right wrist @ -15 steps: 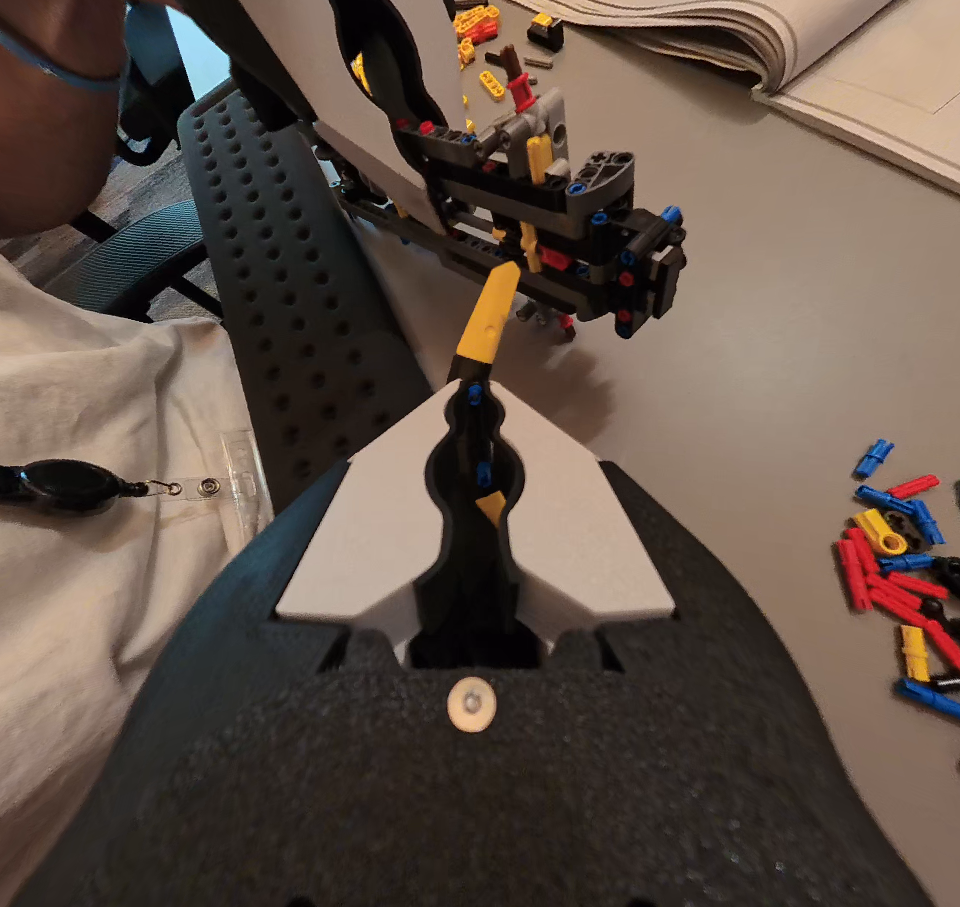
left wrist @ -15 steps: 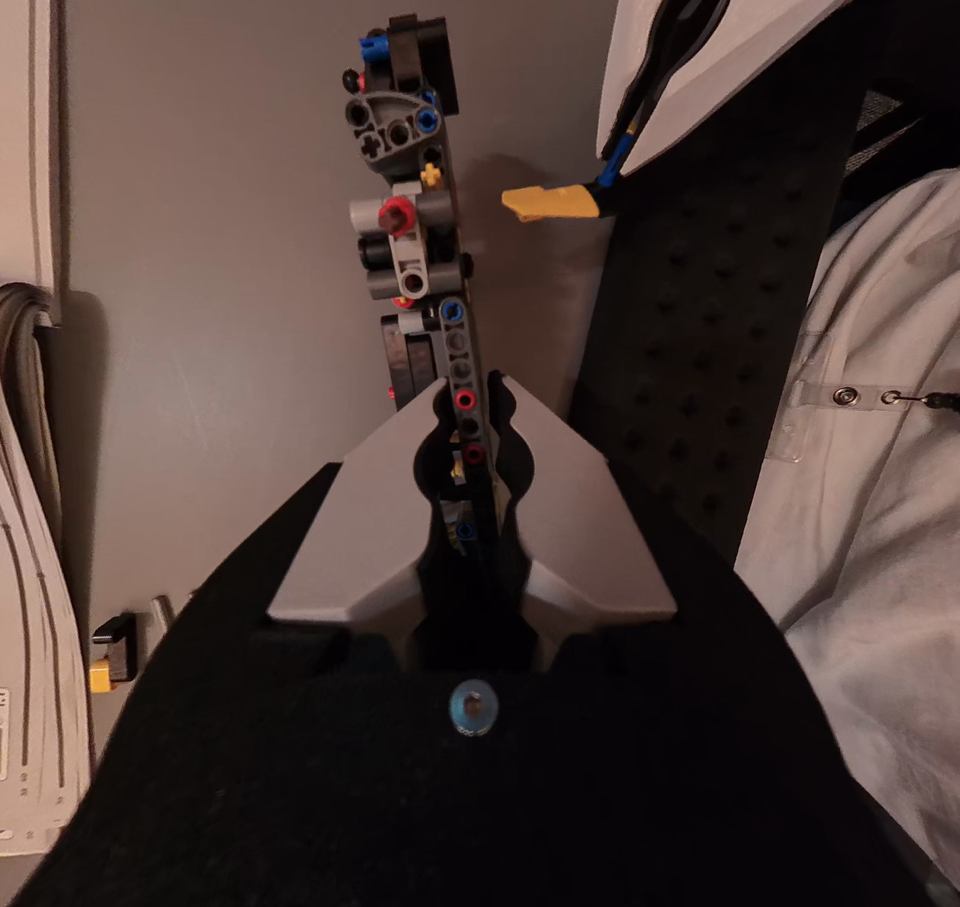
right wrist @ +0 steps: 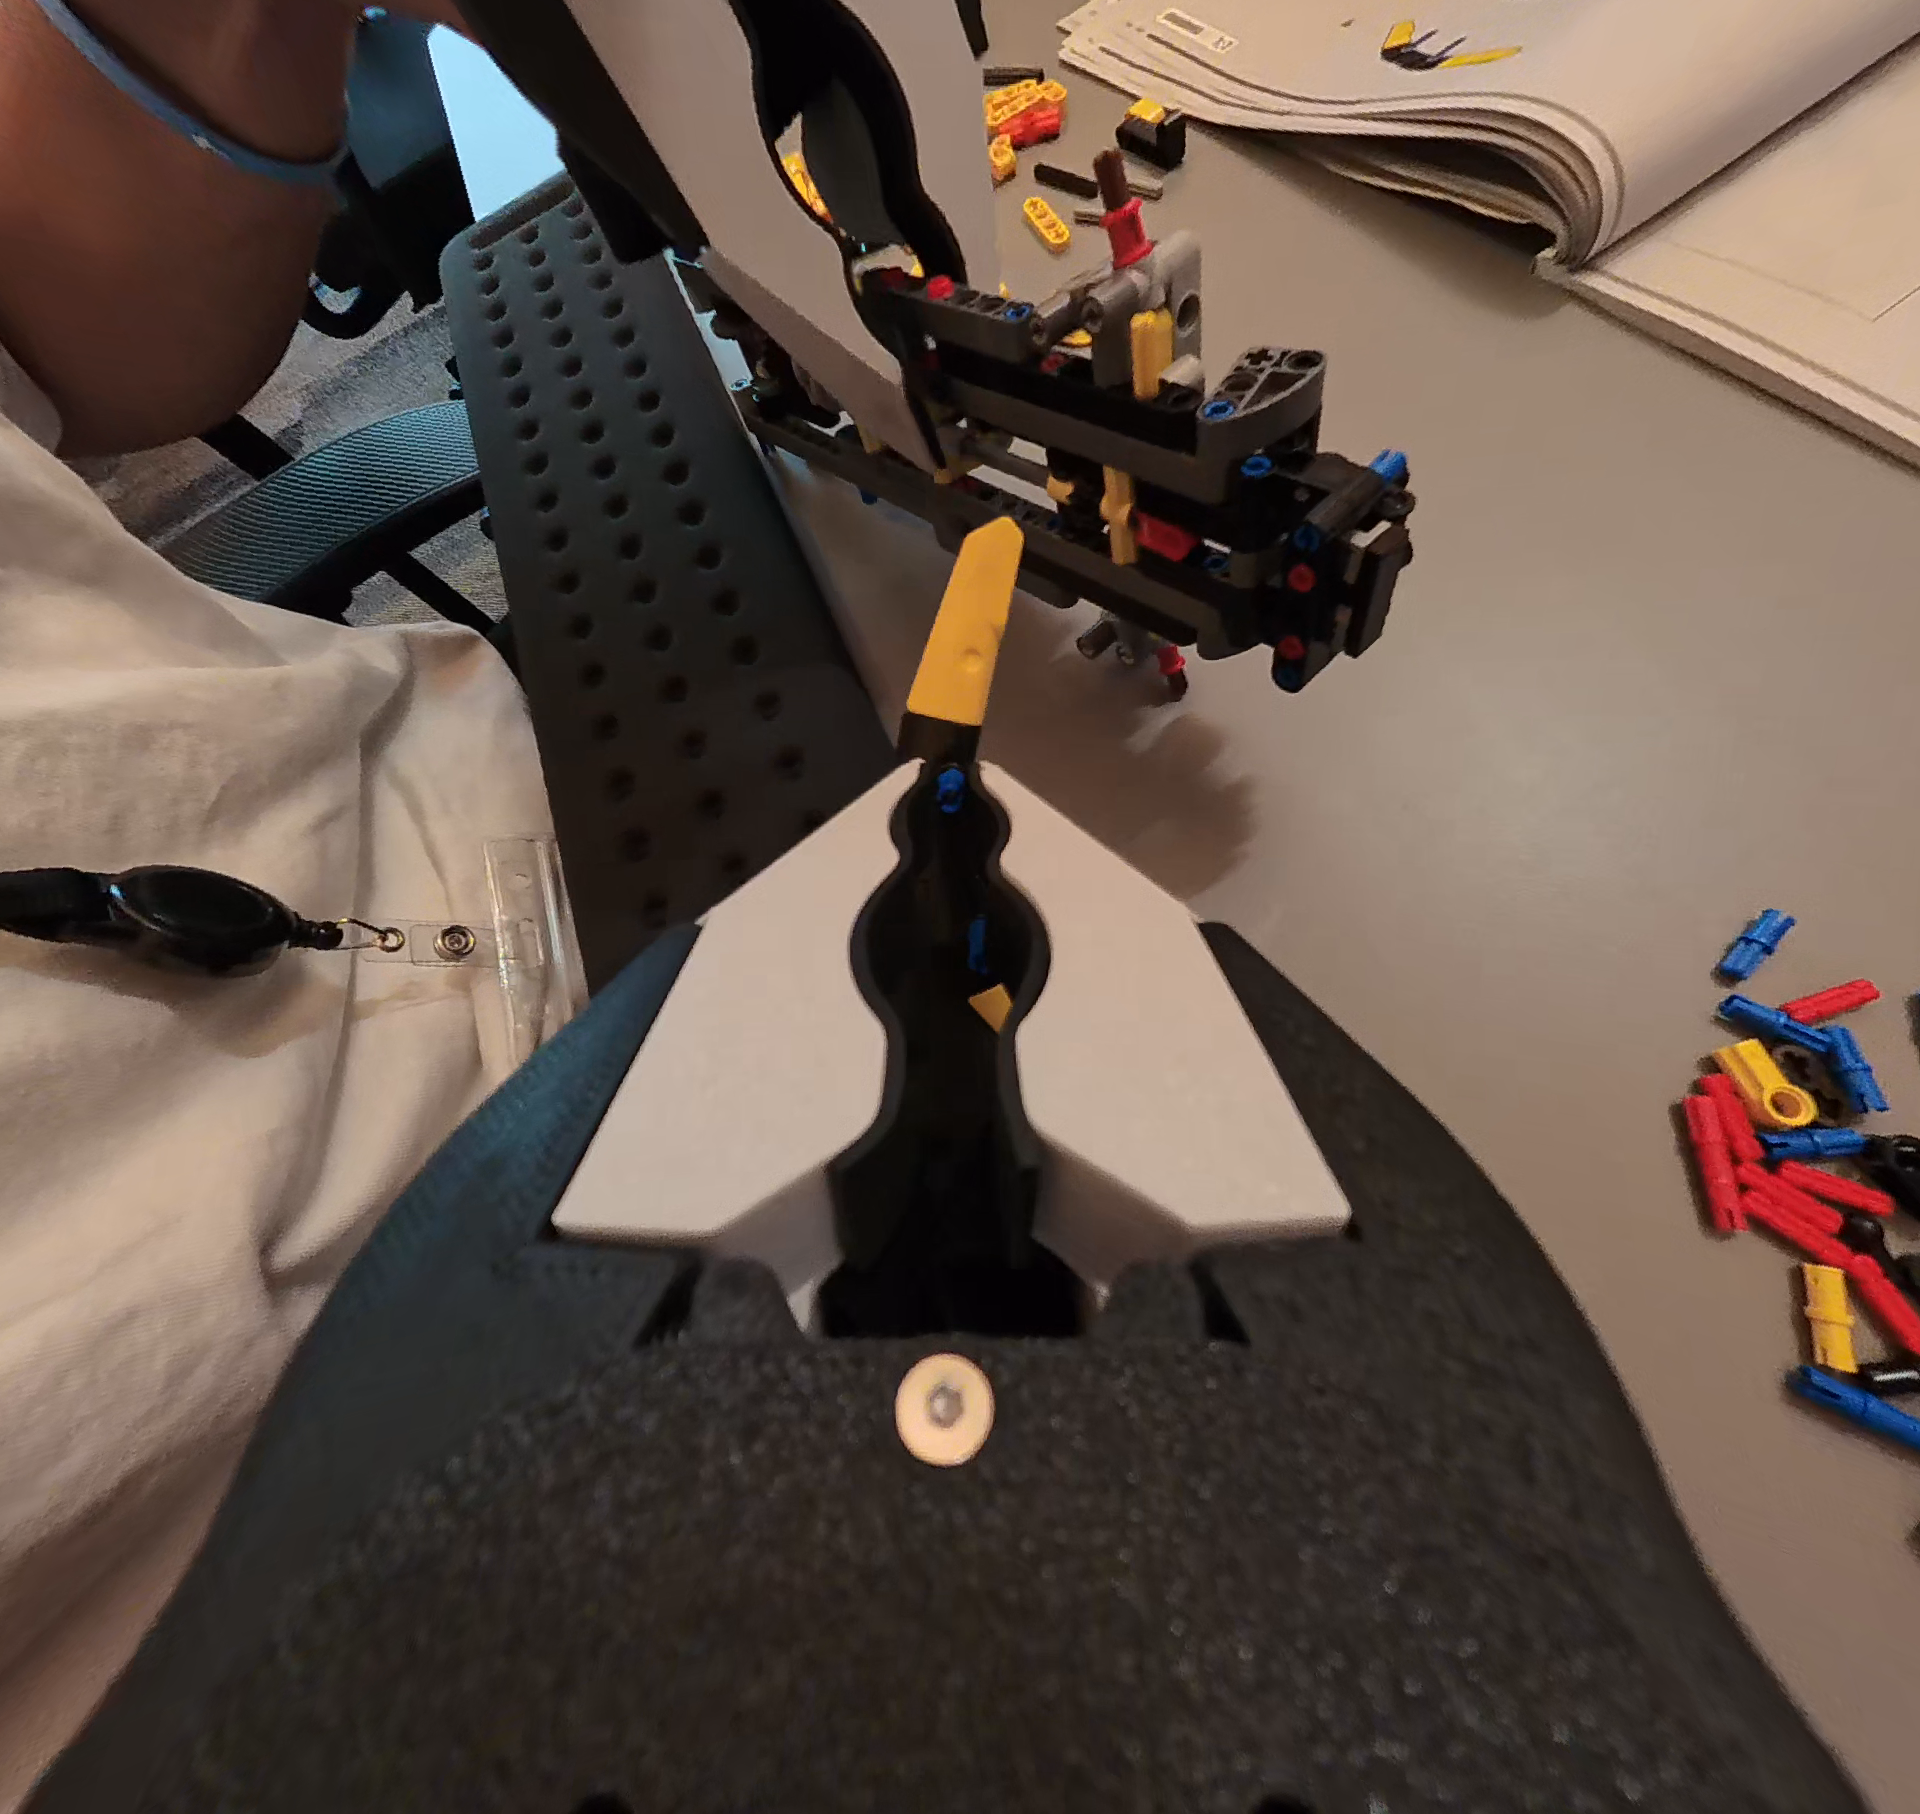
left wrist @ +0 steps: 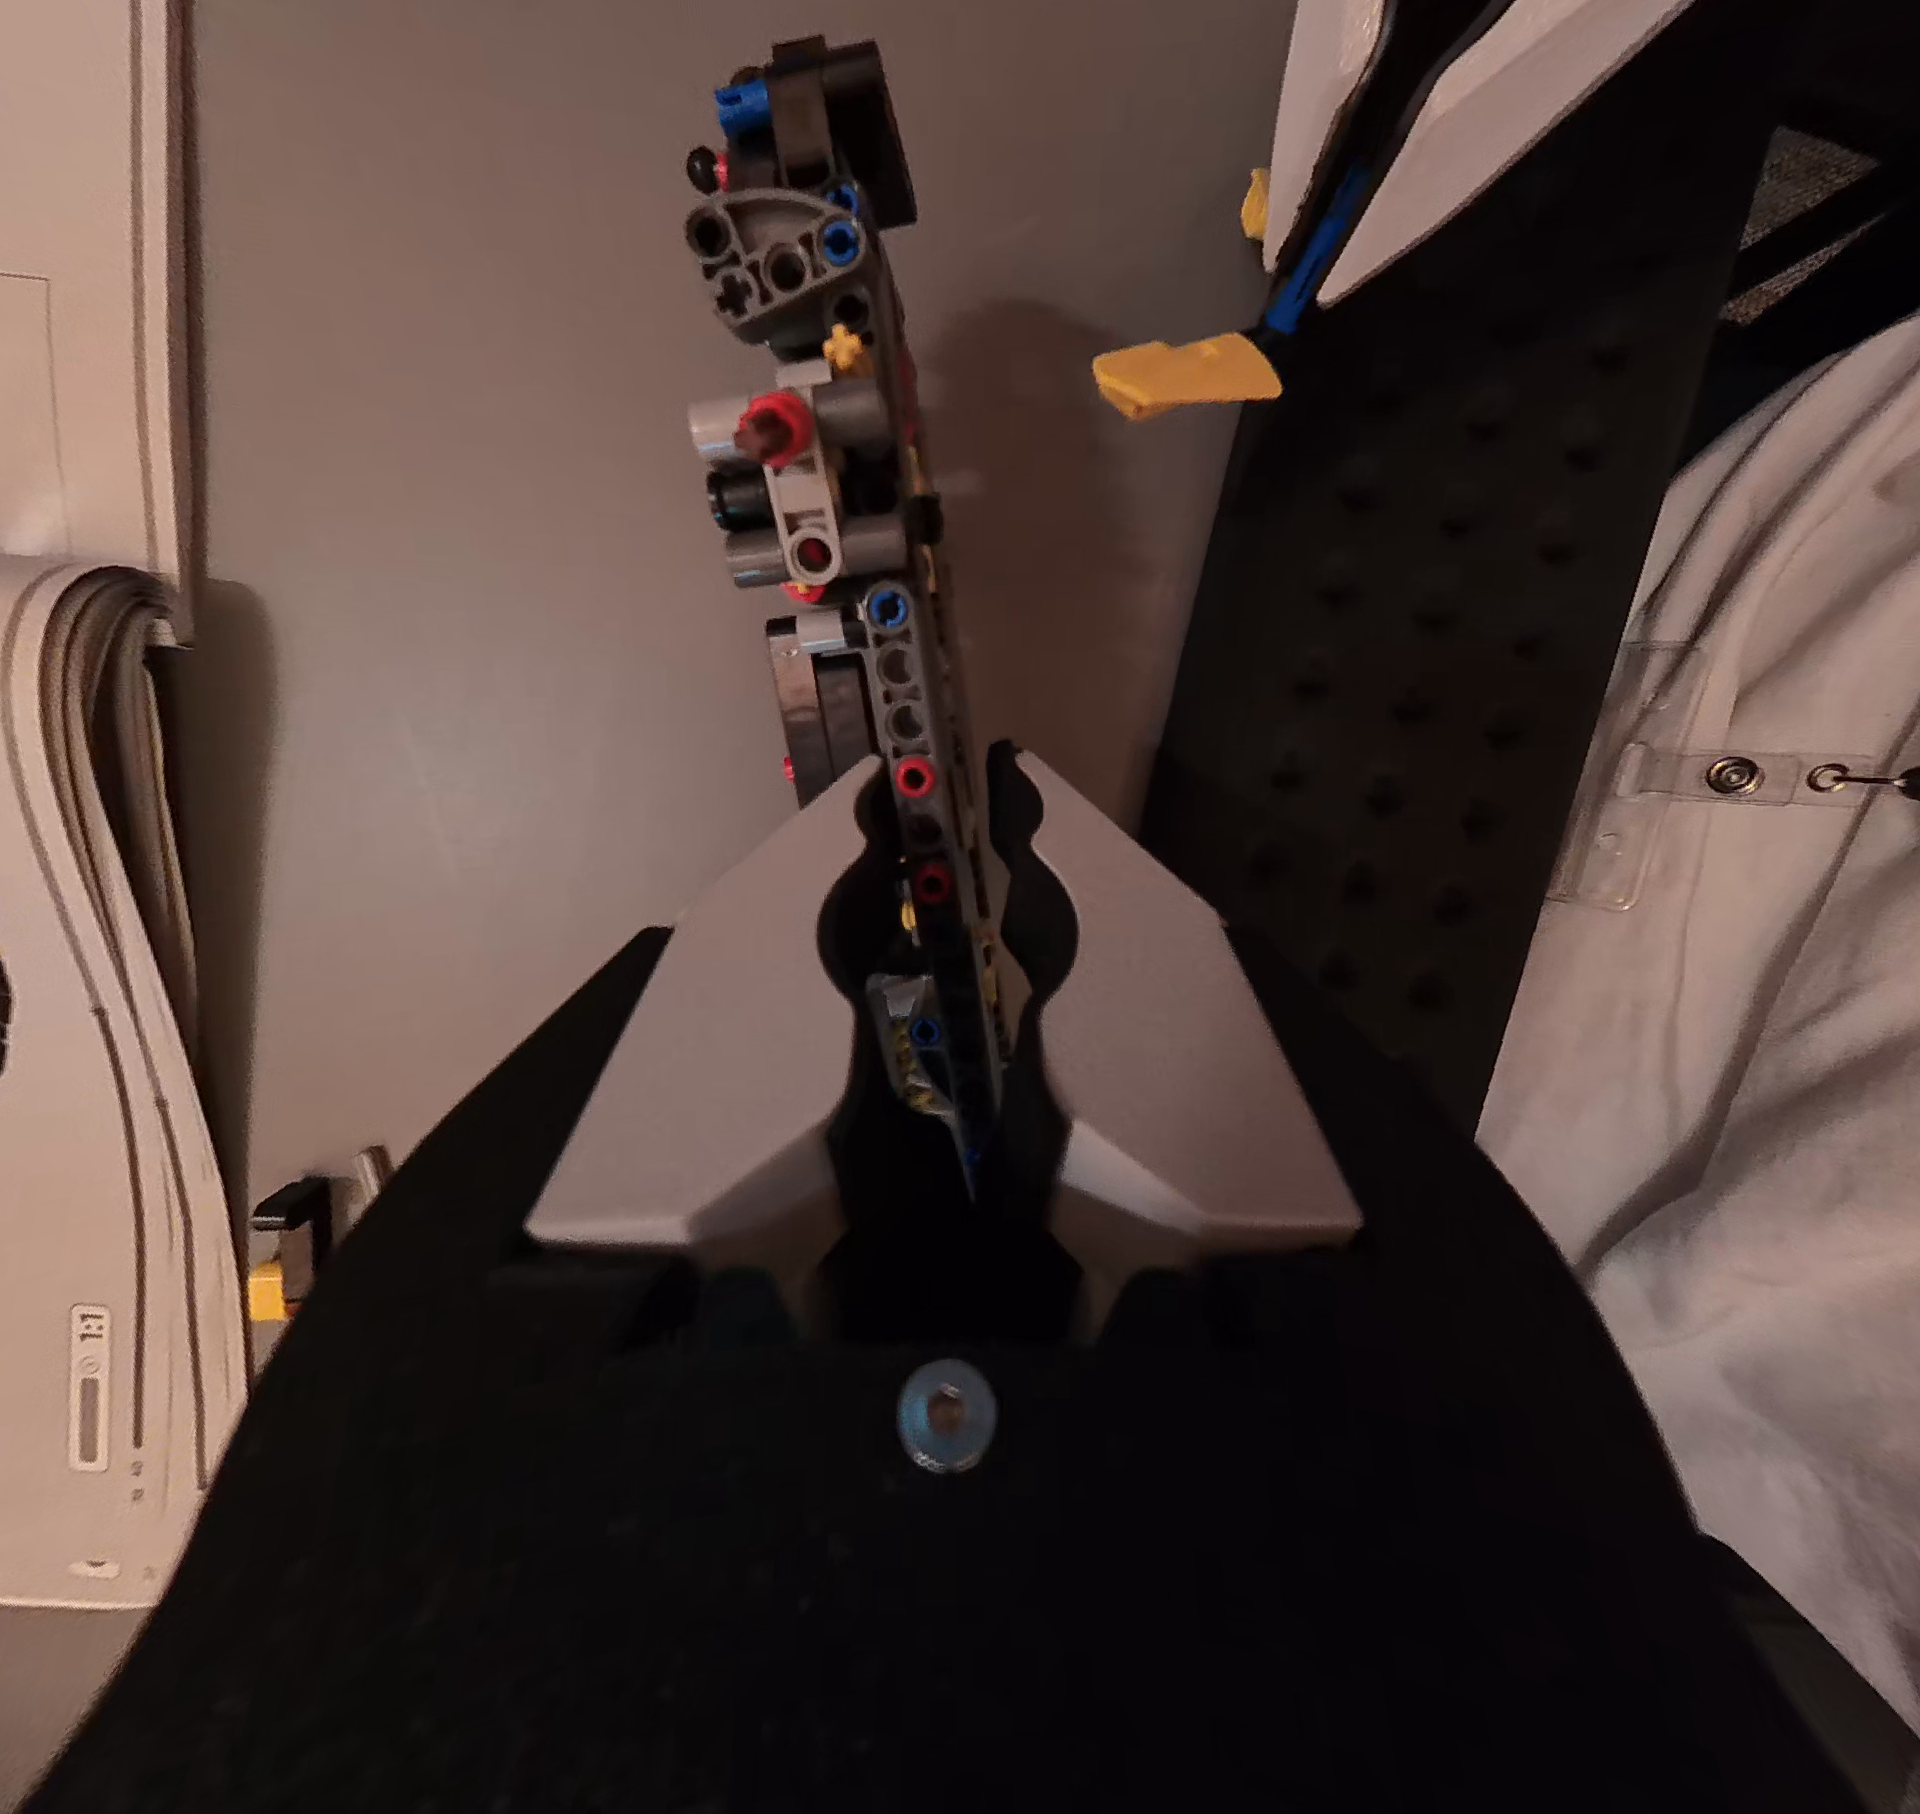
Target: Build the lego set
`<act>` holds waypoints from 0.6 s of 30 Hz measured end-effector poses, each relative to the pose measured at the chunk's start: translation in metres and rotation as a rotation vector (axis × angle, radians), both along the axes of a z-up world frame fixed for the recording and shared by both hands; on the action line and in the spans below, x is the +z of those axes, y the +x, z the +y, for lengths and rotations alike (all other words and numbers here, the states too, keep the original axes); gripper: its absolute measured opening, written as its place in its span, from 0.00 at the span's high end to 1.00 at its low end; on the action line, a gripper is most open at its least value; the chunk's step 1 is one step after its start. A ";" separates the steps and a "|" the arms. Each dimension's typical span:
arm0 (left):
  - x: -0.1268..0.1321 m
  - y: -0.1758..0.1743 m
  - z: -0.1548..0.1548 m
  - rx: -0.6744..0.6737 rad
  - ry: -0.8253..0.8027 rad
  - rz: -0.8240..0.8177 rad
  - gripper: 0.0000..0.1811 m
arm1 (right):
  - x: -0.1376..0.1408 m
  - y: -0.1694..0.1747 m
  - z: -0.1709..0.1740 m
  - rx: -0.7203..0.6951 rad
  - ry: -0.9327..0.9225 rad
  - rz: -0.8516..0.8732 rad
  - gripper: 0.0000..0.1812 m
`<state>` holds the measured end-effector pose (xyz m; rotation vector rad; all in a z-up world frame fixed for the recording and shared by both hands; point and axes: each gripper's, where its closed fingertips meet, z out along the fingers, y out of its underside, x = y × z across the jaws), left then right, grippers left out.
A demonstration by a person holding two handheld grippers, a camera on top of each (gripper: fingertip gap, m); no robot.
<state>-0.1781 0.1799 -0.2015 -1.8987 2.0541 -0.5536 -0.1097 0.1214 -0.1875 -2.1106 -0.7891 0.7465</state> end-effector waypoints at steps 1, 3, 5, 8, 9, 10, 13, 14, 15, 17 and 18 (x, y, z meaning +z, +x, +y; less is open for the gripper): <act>0.000 -0.001 0.001 0.002 -0.001 0.001 0.93 | 0.000 0.000 0.000 -0.001 0.001 -0.002 0.97; 0.000 -0.002 0.004 0.012 0.007 0.003 0.92 | 0.000 0.001 0.000 -0.001 0.002 -0.003 0.97; 0.000 -0.003 0.005 0.018 0.007 0.006 0.92 | 0.000 0.000 0.000 0.000 0.000 0.000 0.97; 0.001 -0.003 0.006 0.020 0.002 0.005 0.93 | -0.001 0.001 0.000 0.000 -0.003 -0.002 0.97; 0.001 -0.002 0.006 0.021 0.000 0.001 0.96 | -0.002 0.001 0.000 -0.002 -0.006 -0.004 0.97; 0.002 -0.002 0.005 0.021 -0.006 -0.003 0.96 | -0.003 0.002 0.000 -0.004 -0.007 -0.007 0.97; 0.002 -0.001 0.008 0.014 0.031 -0.012 0.97 | -0.003 0.004 0.000 -0.009 -0.003 -0.014 0.98; 0.002 -0.001 0.010 -0.006 0.070 -0.019 0.97 | -0.002 0.004 0.000 -0.010 -0.003 -0.014 0.98; 0.002 0.000 0.013 -0.021 0.115 -0.030 0.97 | -0.002 0.005 0.000 -0.011 -0.003 -0.012 0.98; 0.001 0.002 0.018 -0.033 0.147 -0.052 0.97 | -0.002 0.005 0.000 -0.012 -0.004 -0.011 0.98; 0.002 0.003 0.018 -0.034 0.126 -0.064 0.97 | -0.003 0.005 -0.001 -0.013 -0.007 -0.011 0.98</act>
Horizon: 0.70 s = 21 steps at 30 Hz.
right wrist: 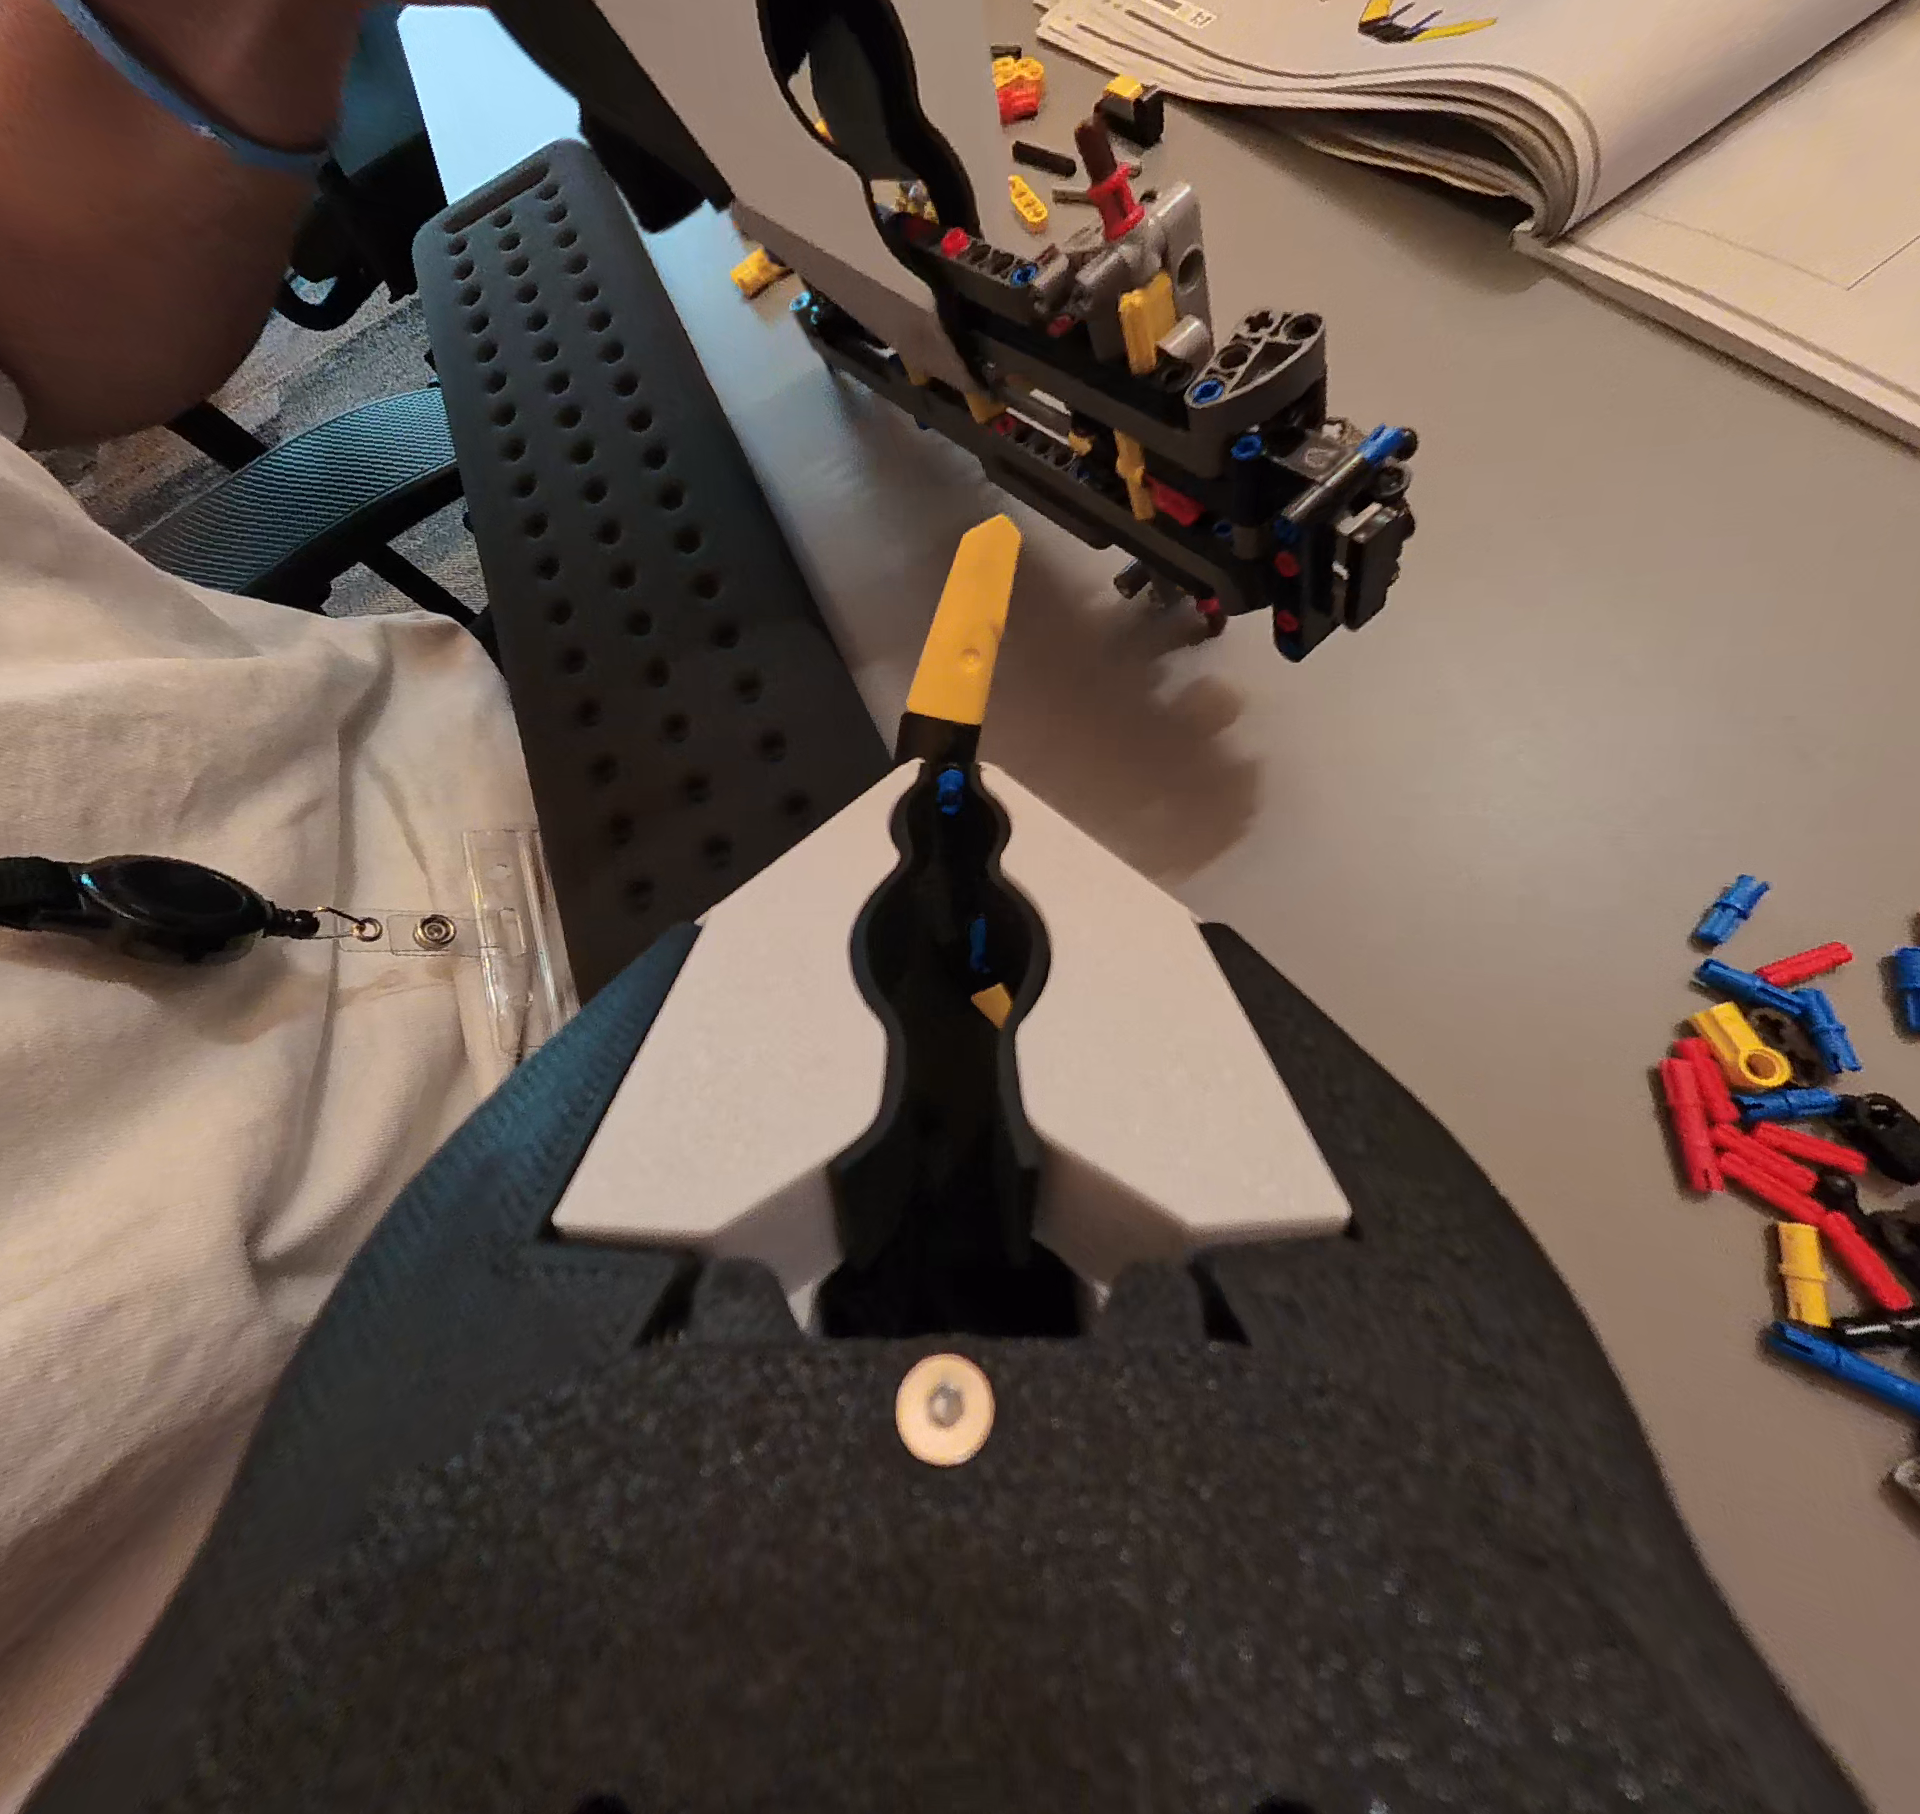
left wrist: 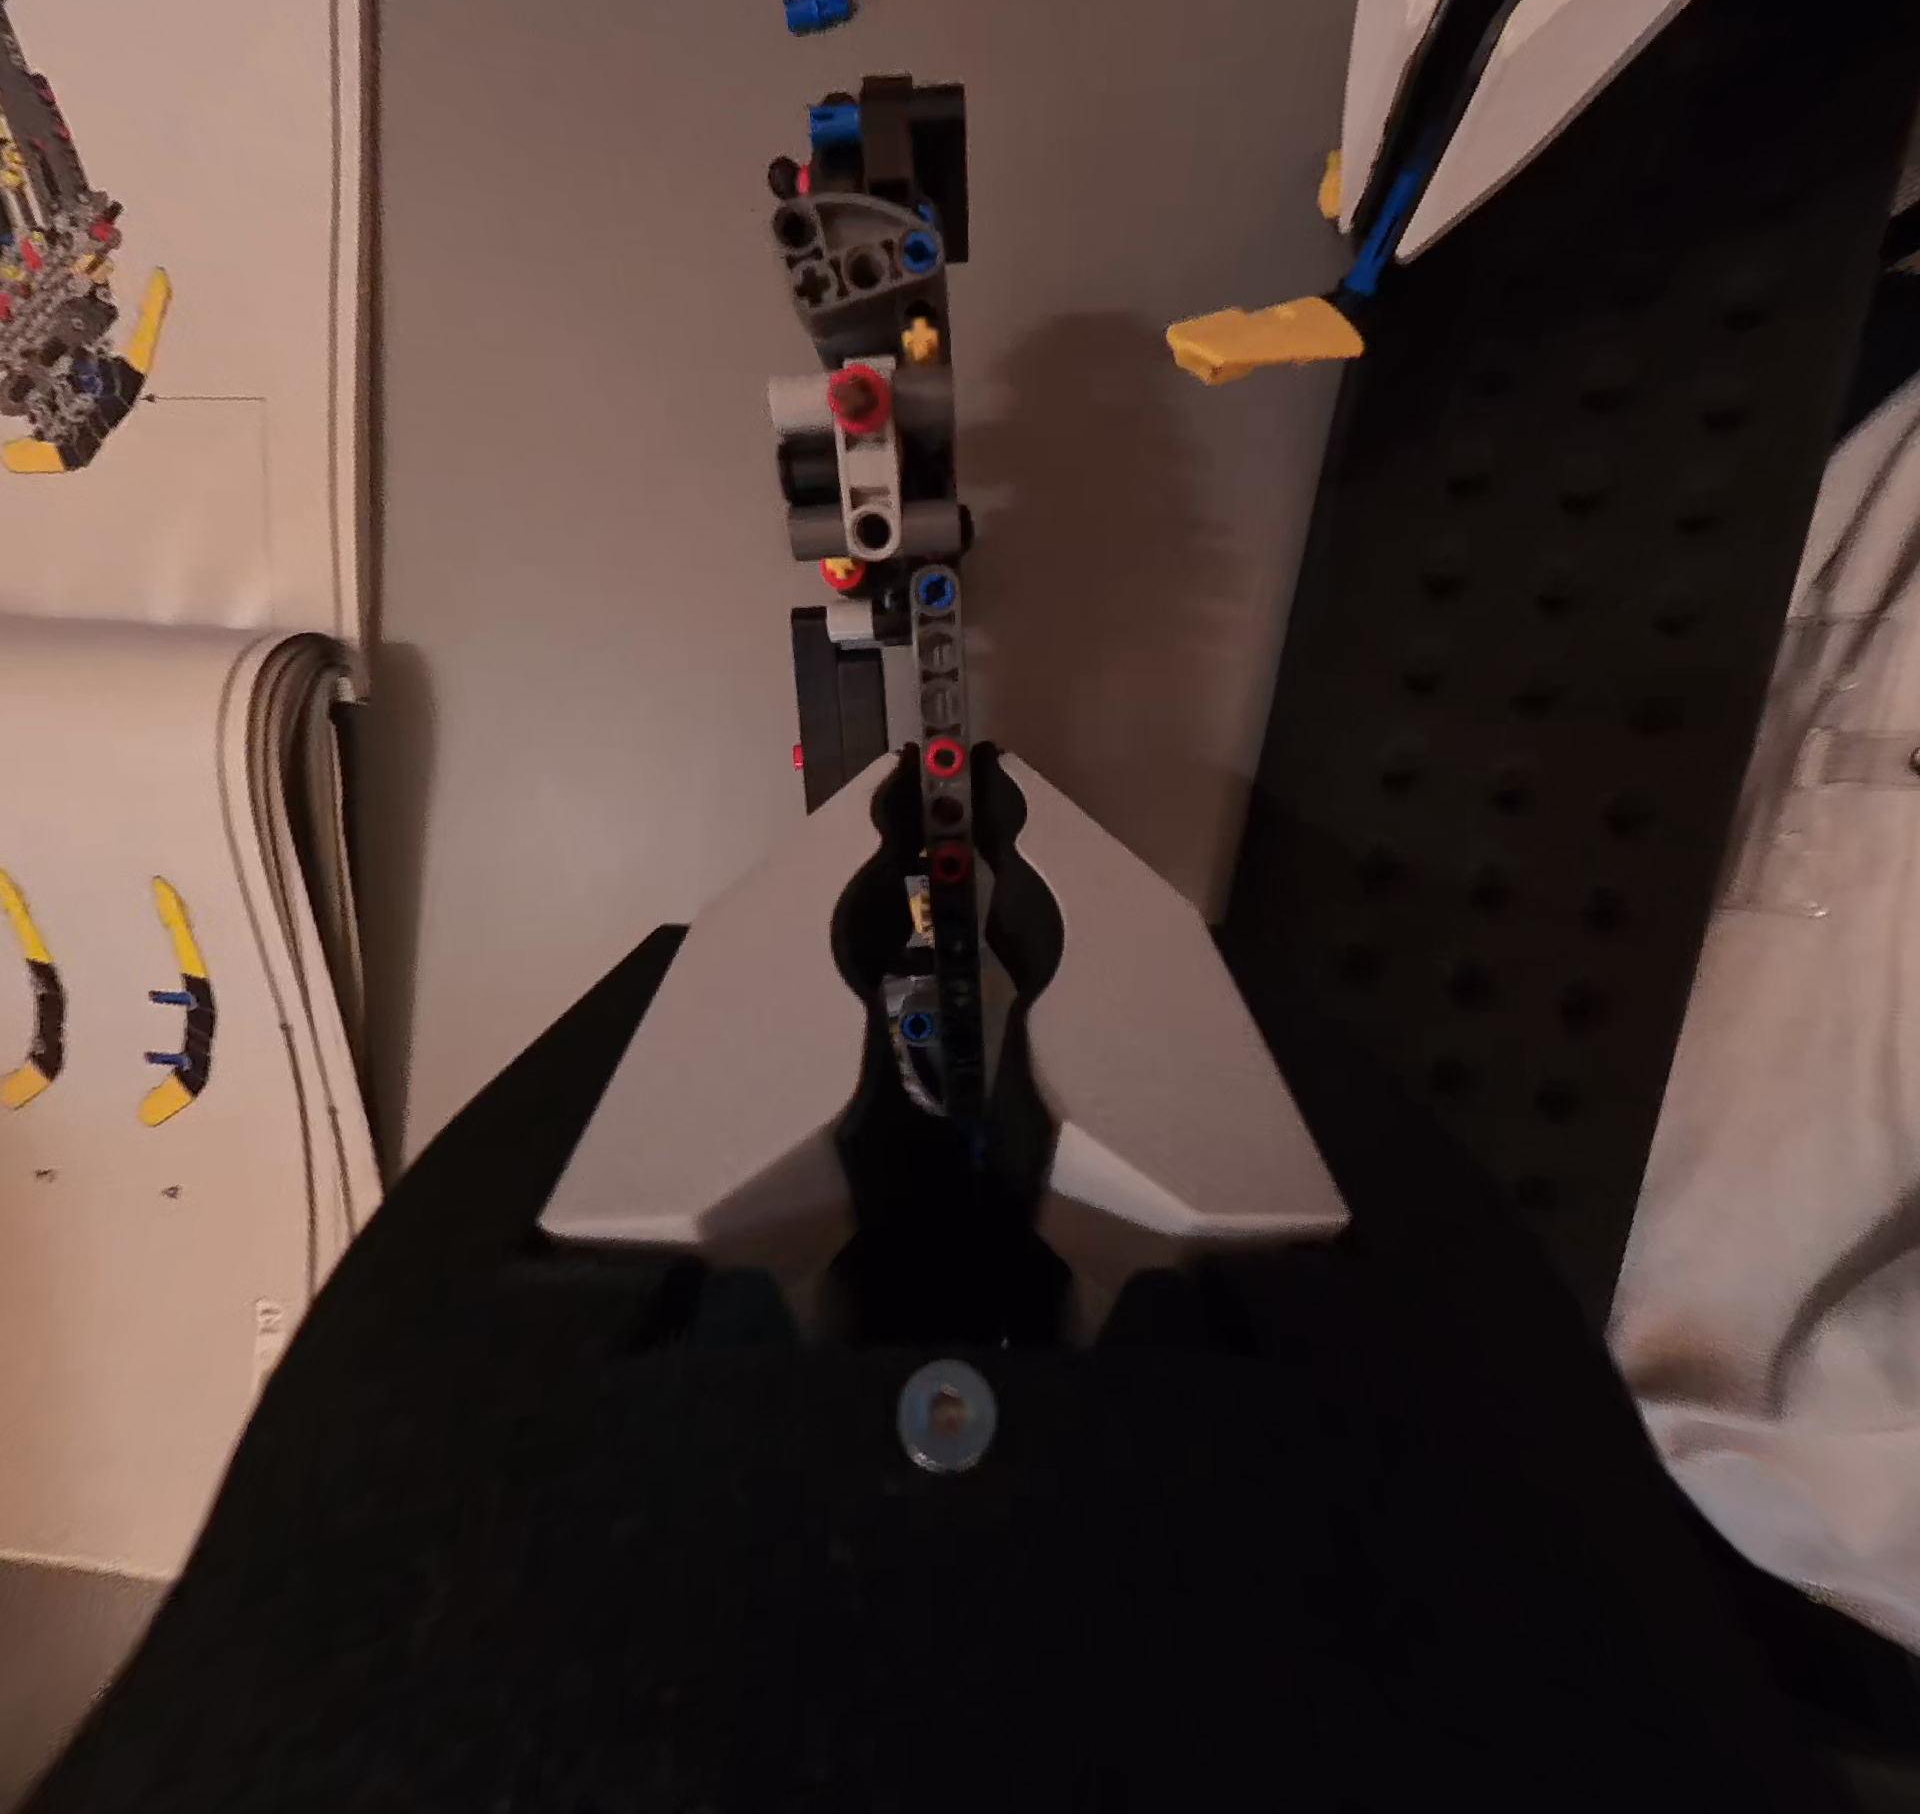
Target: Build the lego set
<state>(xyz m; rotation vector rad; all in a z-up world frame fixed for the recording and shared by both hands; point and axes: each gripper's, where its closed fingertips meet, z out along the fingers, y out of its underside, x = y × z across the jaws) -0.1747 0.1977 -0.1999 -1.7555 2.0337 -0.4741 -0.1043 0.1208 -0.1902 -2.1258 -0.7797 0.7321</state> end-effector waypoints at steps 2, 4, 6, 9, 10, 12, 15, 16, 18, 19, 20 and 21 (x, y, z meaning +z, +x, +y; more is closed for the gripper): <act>0.000 0.001 0.000 0.007 -0.050 -0.015 0.97 | 0.000 0.000 0.000 0.000 -0.001 -0.001 0.98; 0.000 0.001 -0.002 0.004 -0.109 -0.014 0.96 | 0.000 0.000 0.000 0.001 0.000 -0.001 0.98; 0.000 0.001 -0.002 0.007 -0.133 -0.013 0.96 | 0.000 -0.001 0.000 0.002 0.000 -0.003 0.98; -0.001 0.000 0.001 0.006 -0.113 -0.008 0.94 | 0.000 -0.001 0.000 0.001 0.001 -0.004 0.97; -0.001 0.000 0.001 0.005 -0.107 -0.005 0.93 | -0.001 0.000 -0.001 0.001 -0.002 -0.004 0.97; -0.001 0.000 0.000 0.002 -0.102 -0.002 0.93 | -0.002 0.000 -0.001 0.000 -0.006 -0.005 0.97; -0.001 0.000 0.002 0.012 -0.104 -0.006 0.93 | -0.003 0.001 -0.002 0.001 -0.012 -0.007 0.98; -0.001 -0.001 0.002 0.014 -0.104 -0.007 0.93 | -0.003 0.001 -0.002 0.002 -0.011 -0.008 0.98; -0.001 -0.001 0.004 0.021 -0.101 -0.004 0.93 | -0.004 0.000 -0.002 0.004 -0.013 -0.009 0.98; -0.001 -0.002 0.005 0.025 -0.097 -0.002 0.93 | -0.004 0.000 -0.002 0.004 -0.013 -0.010 0.98; -0.001 -0.003 0.006 0.026 -0.095 0.000 0.93 | -0.004 0.000 -0.002 0.005 -0.012 -0.011 0.98; -0.001 -0.003 0.006 0.027 -0.094 0.002 0.93 | -0.004 -0.001 -0.002 0.007 -0.013 -0.011 0.98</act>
